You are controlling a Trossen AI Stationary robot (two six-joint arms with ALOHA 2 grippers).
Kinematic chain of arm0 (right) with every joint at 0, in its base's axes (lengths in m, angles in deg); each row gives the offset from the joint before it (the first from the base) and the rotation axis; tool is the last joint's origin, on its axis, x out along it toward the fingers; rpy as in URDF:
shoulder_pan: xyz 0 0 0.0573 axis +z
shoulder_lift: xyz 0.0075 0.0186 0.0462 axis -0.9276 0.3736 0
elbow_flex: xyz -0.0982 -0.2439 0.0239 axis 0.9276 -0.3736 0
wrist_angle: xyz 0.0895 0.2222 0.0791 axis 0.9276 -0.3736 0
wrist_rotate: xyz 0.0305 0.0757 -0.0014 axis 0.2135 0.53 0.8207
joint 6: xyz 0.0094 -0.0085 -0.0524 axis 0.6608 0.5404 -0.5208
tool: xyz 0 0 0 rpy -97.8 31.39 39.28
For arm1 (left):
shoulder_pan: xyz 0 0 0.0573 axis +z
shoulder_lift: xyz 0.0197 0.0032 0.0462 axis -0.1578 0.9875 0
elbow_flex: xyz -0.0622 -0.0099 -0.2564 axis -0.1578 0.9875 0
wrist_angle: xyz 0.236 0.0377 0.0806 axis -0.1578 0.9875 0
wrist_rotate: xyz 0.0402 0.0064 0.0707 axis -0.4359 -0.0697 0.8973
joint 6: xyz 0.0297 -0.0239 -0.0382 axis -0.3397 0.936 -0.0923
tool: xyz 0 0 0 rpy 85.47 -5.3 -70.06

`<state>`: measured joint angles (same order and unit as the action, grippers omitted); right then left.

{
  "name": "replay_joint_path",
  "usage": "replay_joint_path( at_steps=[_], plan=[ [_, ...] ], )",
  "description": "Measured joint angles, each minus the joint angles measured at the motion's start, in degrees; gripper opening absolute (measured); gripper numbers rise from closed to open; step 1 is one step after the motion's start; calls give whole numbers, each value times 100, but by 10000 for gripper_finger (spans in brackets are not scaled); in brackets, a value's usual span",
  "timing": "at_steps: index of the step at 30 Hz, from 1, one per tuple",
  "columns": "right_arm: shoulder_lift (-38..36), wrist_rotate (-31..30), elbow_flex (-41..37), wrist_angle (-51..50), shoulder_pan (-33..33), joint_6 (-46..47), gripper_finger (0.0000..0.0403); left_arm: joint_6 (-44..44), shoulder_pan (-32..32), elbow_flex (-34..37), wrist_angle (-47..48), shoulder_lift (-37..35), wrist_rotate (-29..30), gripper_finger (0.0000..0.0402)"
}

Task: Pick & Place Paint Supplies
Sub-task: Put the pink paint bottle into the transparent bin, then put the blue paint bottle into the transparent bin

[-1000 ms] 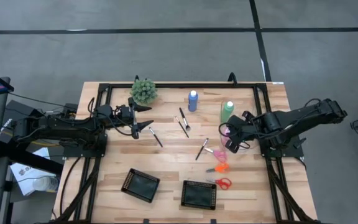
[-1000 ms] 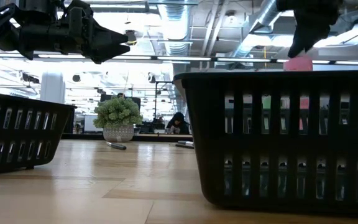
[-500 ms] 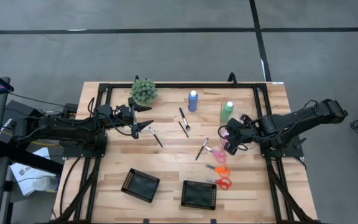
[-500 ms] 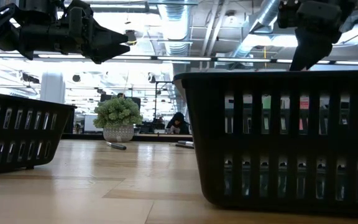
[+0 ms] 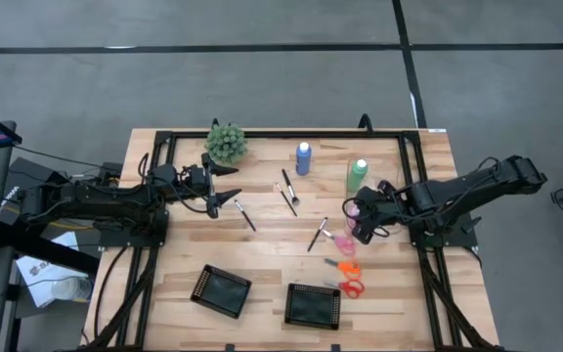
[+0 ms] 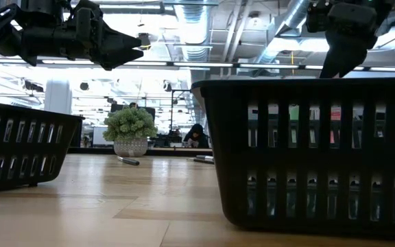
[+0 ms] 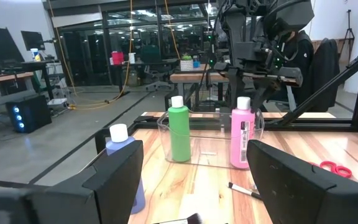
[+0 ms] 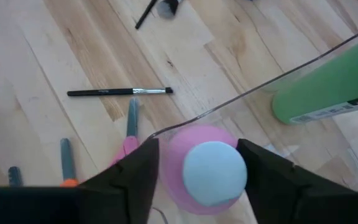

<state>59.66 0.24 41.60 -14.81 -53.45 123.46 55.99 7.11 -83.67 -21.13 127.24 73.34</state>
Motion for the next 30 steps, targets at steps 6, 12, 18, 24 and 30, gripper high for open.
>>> replay_joint_path(
  at_steps=[6, 12, 18, 24, 30],
  plan=[
    [0, -28, 0, 87, 0, -2, 223, 0, 0, 0, 0, 1, -1, 280],
    [-4, -236, 0, 130, 0, -93, 208, 0, -1, 0, 0, 1, 0, 280],
    [-4, -543, 57, 256, 0, -354, 205, 0, -1, 0, 0, 1, -1, 280],
    [-11, -1219, 428, 543, -17, -932, 216, 0, -1, 0, -1, 0, -1, 280],
    [8, -1578, 581, 1409, -523, -1881, 242, 2, -1, 0, 0, 1, -1, 280]
  ],
)
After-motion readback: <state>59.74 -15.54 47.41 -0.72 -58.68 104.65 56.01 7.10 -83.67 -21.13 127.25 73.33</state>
